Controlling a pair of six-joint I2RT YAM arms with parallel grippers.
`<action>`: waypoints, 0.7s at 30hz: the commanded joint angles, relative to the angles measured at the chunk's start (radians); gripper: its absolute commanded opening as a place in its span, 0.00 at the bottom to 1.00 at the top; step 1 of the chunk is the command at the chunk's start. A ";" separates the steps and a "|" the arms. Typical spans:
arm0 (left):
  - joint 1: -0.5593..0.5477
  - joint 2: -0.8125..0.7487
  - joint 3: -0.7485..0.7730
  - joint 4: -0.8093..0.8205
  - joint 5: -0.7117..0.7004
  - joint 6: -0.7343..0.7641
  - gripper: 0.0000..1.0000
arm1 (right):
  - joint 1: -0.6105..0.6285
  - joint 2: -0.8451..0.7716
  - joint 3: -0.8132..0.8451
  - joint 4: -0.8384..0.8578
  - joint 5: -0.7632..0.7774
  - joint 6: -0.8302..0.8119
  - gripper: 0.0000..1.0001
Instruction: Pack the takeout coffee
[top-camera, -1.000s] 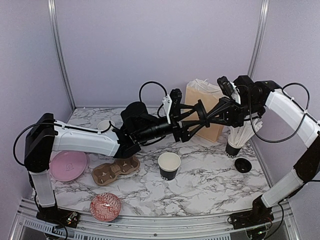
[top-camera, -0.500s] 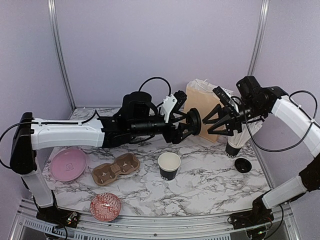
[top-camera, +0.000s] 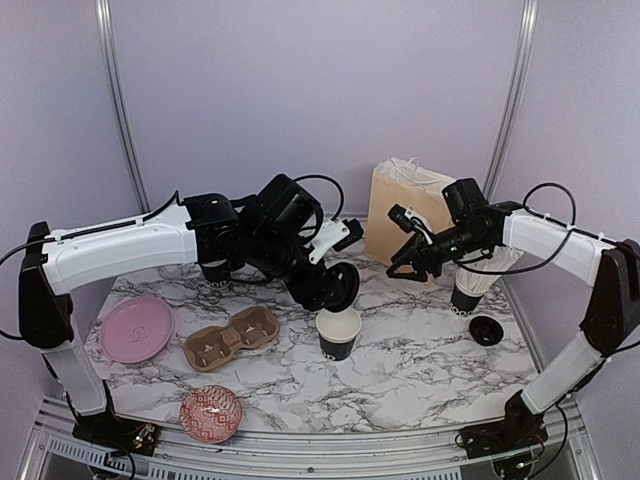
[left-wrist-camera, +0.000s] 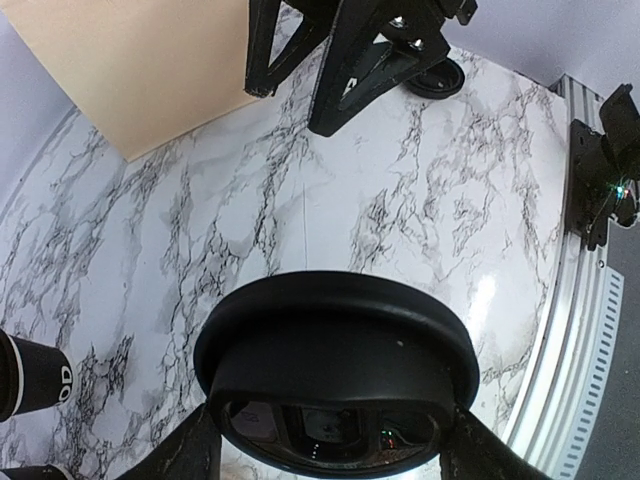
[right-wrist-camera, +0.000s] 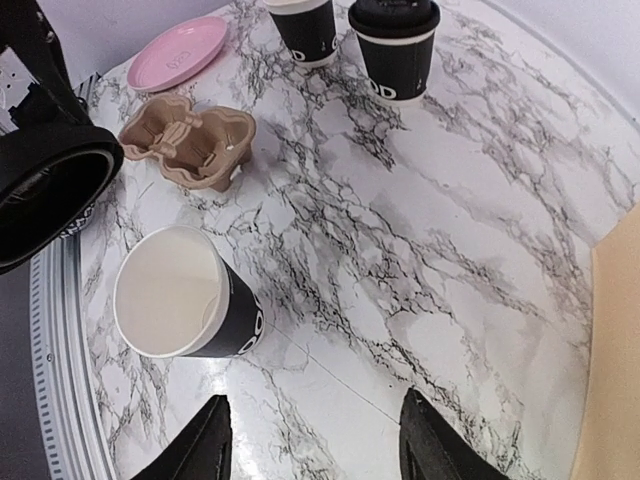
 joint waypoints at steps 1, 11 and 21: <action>-0.003 0.044 0.055 -0.185 -0.032 0.011 0.70 | 0.015 0.056 0.026 0.053 -0.014 0.082 0.55; -0.006 0.168 0.164 -0.252 -0.027 0.016 0.70 | 0.054 0.082 -0.009 0.063 -0.022 0.082 0.55; -0.007 0.229 0.219 -0.310 -0.020 0.022 0.70 | 0.055 0.093 -0.009 0.057 -0.040 0.075 0.55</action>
